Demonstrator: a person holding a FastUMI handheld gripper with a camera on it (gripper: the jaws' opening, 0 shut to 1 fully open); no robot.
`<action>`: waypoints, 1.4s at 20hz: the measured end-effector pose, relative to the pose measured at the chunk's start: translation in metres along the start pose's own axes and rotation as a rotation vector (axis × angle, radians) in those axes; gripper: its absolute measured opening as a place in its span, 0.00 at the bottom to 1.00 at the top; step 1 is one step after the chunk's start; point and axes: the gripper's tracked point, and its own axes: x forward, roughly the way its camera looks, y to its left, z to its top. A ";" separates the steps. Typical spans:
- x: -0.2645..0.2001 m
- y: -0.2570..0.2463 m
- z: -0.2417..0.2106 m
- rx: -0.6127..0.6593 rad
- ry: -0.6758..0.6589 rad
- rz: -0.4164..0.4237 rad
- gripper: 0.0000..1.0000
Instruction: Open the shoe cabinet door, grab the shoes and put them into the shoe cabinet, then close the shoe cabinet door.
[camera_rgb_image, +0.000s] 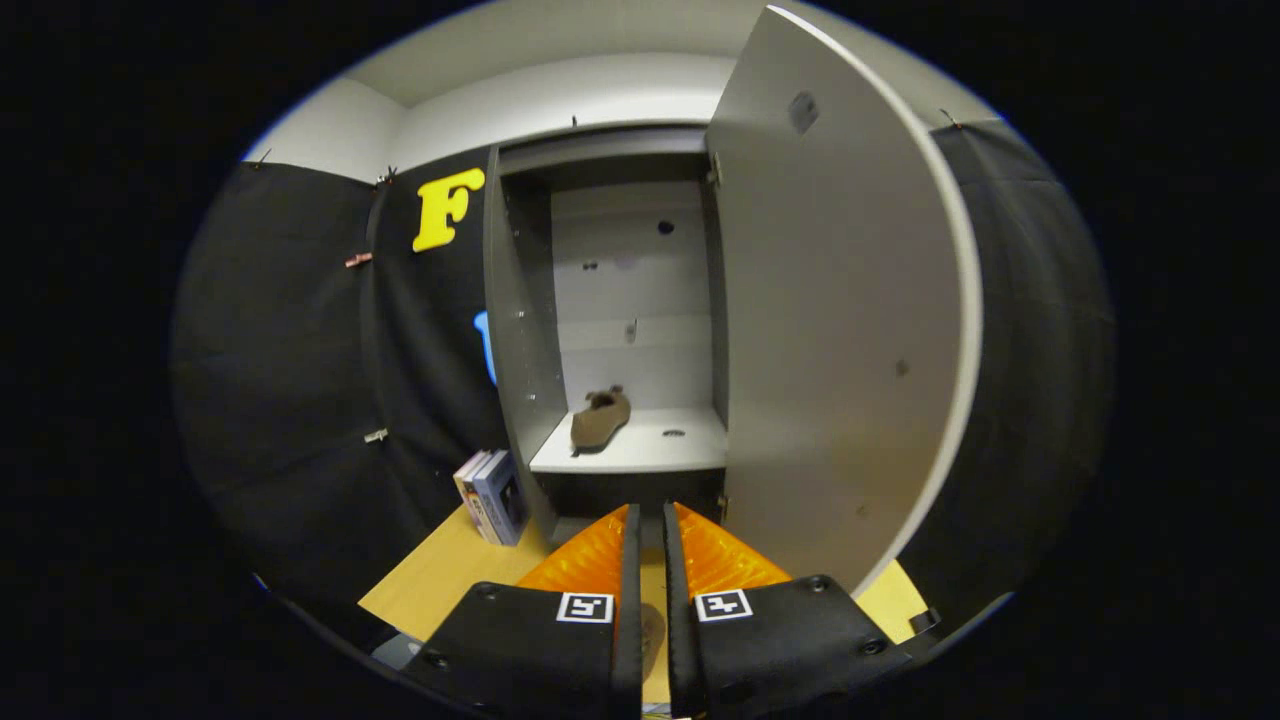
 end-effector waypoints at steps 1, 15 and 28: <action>0.013 0.008 -0.019 0.009 0.049 -0.011 0.15; 0.106 0.042 -0.333 0.129 0.643 -0.127 0.33; 0.167 0.023 -0.411 0.141 0.698 -0.118 0.34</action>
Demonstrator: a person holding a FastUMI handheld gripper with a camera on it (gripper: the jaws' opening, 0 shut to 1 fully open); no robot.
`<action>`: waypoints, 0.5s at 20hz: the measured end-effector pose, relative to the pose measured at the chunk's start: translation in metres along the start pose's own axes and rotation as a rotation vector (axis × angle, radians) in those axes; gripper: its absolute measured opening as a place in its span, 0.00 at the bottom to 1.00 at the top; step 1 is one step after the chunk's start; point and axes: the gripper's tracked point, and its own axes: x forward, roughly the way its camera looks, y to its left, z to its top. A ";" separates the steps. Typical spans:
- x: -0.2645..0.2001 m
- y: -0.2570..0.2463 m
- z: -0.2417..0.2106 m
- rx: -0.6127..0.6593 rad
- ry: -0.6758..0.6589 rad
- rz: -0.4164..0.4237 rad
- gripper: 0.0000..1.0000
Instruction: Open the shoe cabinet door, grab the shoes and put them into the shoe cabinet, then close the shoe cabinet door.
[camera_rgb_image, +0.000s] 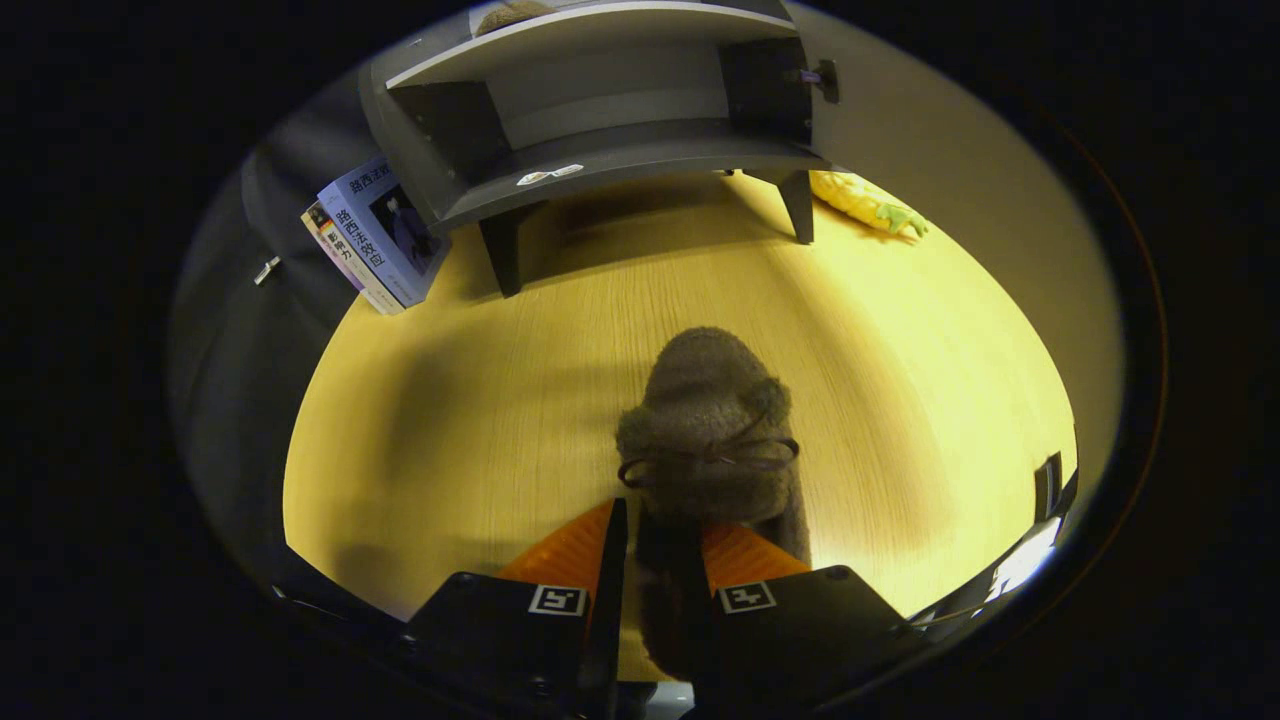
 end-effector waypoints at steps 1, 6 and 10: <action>0.006 0.000 0.002 -0.003 0.001 0.004 0.34; 0.032 0.000 0.022 -0.014 -0.050 0.011 0.33; 0.045 -0.007 0.036 -0.025 -0.065 -0.006 0.28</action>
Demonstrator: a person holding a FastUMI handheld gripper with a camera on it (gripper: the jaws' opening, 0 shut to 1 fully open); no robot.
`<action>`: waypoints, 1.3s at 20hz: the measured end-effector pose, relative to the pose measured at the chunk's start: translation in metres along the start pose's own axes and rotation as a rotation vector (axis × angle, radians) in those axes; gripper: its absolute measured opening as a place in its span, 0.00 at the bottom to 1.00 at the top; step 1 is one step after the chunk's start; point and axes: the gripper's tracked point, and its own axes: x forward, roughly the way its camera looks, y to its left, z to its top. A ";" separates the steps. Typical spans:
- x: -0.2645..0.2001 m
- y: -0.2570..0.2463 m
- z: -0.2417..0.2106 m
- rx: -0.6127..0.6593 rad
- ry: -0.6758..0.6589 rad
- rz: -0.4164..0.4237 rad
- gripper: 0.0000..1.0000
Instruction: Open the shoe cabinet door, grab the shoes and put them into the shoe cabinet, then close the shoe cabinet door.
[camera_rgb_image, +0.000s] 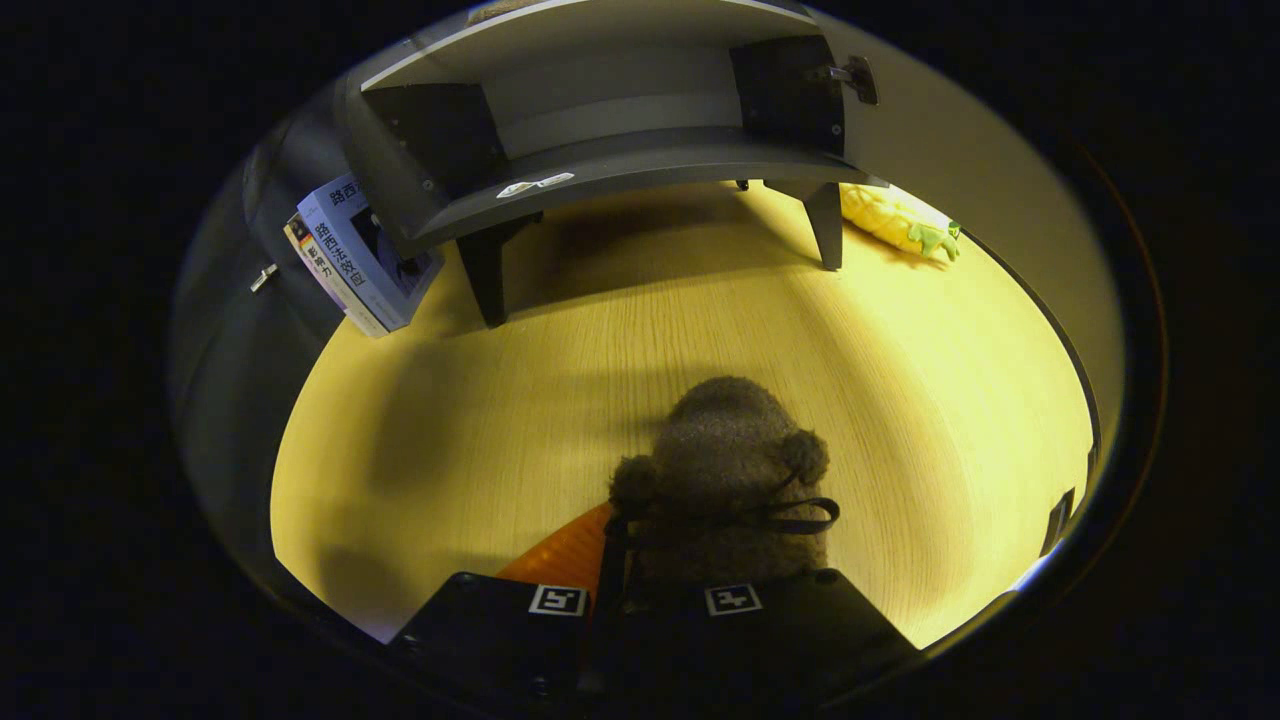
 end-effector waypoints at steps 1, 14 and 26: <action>0.002 -0.001 0.002 -0.004 -0.003 -0.007 0.28; -0.031 -0.003 0.007 -0.010 0.002 0.003 0.08; -0.216 0.006 0.098 -0.186 -0.180 0.208 0.08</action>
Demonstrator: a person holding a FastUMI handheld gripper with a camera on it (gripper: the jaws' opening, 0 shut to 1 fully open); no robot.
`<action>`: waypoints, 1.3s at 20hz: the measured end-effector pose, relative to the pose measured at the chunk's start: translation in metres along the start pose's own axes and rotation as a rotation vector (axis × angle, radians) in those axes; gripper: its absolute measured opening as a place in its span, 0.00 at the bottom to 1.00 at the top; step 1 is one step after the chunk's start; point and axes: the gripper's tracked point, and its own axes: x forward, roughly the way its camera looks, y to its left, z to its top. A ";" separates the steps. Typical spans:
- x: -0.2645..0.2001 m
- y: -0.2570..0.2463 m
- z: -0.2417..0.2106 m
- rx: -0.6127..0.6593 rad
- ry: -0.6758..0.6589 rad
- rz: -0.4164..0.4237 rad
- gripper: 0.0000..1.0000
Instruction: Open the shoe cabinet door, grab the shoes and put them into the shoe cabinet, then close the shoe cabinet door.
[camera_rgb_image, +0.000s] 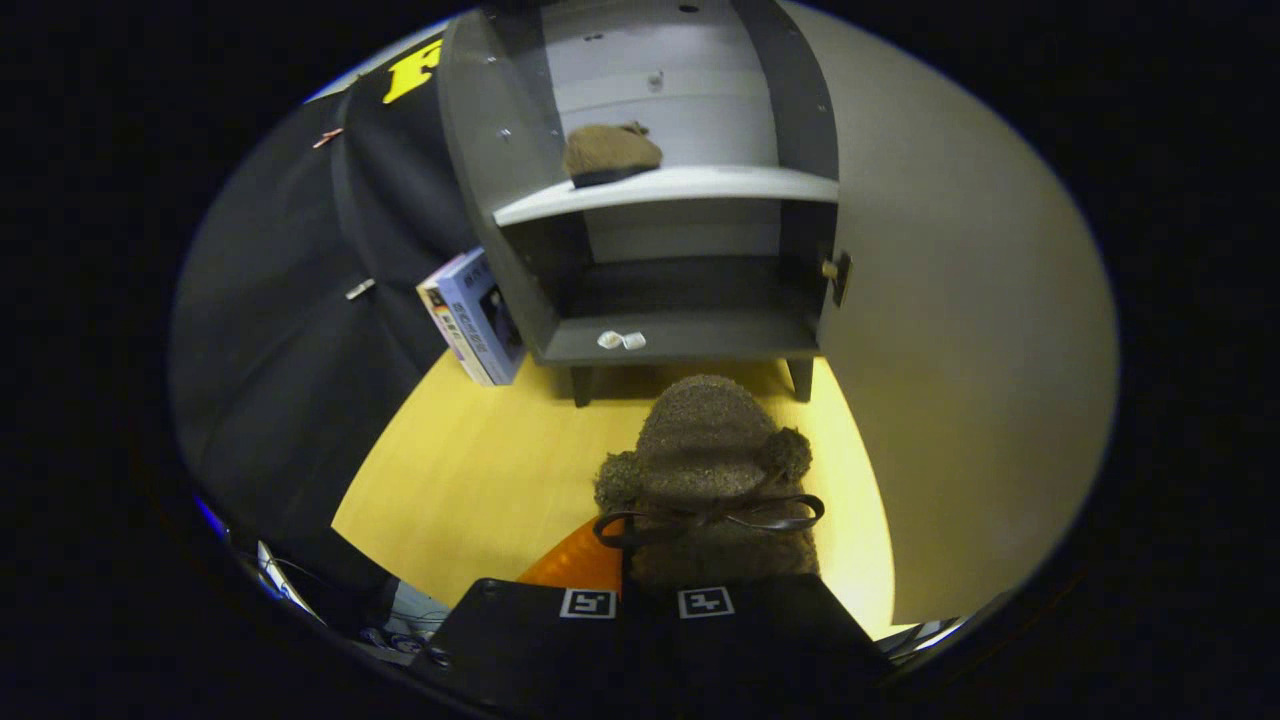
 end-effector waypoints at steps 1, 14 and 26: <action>-0.008 0.003 0.013 -0.027 -0.015 0.013 0.08; -0.038 -0.003 0.235 -0.004 -0.323 -0.154 0.08; 0.068 -0.040 0.378 0.040 -0.258 -0.287 0.08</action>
